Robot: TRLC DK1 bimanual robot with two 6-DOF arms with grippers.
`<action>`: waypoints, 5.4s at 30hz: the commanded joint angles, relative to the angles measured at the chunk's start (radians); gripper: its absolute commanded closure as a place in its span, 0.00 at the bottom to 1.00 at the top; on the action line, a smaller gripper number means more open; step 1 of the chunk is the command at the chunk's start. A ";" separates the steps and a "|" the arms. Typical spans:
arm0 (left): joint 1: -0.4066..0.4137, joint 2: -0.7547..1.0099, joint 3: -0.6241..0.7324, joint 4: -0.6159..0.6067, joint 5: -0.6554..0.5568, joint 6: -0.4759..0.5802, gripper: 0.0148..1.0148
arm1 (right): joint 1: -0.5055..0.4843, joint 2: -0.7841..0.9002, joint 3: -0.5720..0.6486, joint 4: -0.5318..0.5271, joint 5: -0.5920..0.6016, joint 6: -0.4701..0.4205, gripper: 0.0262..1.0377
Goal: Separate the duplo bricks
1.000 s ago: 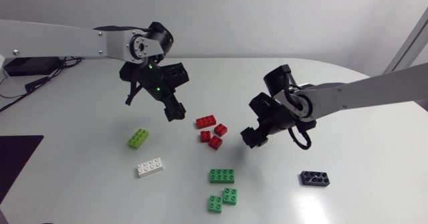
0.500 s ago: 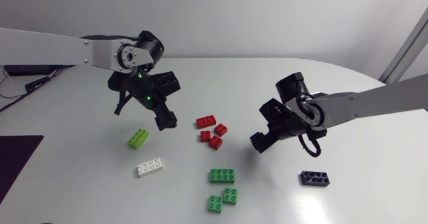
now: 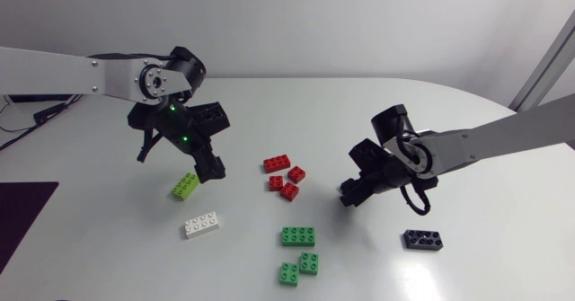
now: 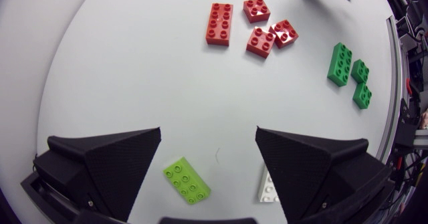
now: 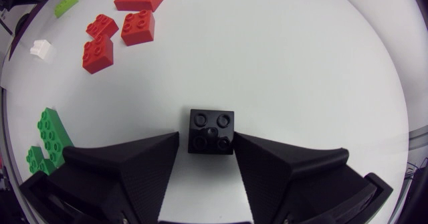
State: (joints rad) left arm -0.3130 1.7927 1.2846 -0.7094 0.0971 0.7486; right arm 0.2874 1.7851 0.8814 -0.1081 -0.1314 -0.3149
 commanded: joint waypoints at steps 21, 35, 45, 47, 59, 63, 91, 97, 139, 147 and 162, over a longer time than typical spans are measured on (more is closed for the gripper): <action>0.015 -0.135 -0.242 -0.010 -0.014 0.117 0.03 | -0.180 -0.257 -0.187 -0.044 -0.025 -0.095 0.69; 0.006 -0.168 -0.357 0.025 -0.025 0.129 0.03 | -0.295 -0.300 -0.321 -0.045 -0.030 -0.176 0.69; -0.020 -0.171 -0.407 0.053 -0.034 0.129 0.03 | -0.295 -0.317 -0.338 -0.068 -0.028 -0.190 0.49; -0.031 -0.153 -0.412 0.064 -0.036 0.124 0.03 | -0.297 -0.326 -0.340 -0.085 -0.027 -0.199 0.18; -0.070 -0.044 -0.429 0.133 -0.043 0.115 0.17 | -0.318 -0.446 -0.364 -0.120 -0.030 -0.220 0.04; -0.100 -0.036 -0.441 0.148 -0.043 0.106 0.46 | -0.317 -0.483 -0.378 -0.128 -0.030 -0.228 0.04; -0.353 -0.073 -0.433 0.174 -0.004 -0.083 0.59 | -0.269 -0.625 -0.444 -0.177 -0.050 -0.210 0.04; -0.333 -0.110 -0.449 0.176 0.000 -0.095 0.03 | -0.241 -0.687 -0.438 -0.225 -0.047 -0.184 0.04; 0.408 -1.049 -0.607 0.199 0.021 -0.247 0.03 | -0.321 -1.322 -0.368 -0.277 0.104 -0.009 0.04; 0.453 -1.182 -0.706 0.249 0.021 -0.256 0.03 | -0.378 -1.386 -0.424 -0.191 0.111 -0.052 0.04; 0.479 -1.402 -0.909 0.384 0.023 -0.267 0.03 | -0.406 -1.549 -0.650 0.012 0.110 -0.130 0.04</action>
State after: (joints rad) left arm 0.1574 0.4194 0.4145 -0.3500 0.1093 0.5030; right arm -0.1116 0.2569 0.2733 -0.1204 -0.0219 -0.4202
